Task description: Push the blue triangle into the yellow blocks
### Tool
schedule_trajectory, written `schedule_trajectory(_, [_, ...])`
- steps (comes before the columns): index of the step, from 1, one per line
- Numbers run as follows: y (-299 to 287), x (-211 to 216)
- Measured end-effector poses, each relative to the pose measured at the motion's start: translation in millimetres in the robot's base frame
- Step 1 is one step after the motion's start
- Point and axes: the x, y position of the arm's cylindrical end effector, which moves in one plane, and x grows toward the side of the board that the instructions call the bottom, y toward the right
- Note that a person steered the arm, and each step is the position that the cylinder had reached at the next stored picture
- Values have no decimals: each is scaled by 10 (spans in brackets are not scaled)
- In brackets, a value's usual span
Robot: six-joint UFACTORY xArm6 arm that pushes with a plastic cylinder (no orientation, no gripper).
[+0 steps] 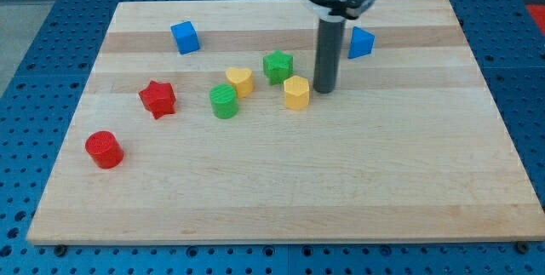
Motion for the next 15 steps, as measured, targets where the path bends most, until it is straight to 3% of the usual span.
schedule_trajectory(1, [-470, 23])
schedule_trajectory(2, [-451, 16])
schedule_trajectory(4, [1042, 10])
schedule_trajectory(5, [1365, -466])
schedule_trajectory(6, [1236, -1301])
schedule_trajectory(7, [802, -1472])
schedule_trajectory(9, [652, -467])
schedule_trajectory(10, [652, -428])
schedule_trajectory(11, [866, -713])
schedule_trajectory(12, [1398, -709])
schedule_trajectory(13, [1462, -264])
schedule_trajectory(15, [281, 230])
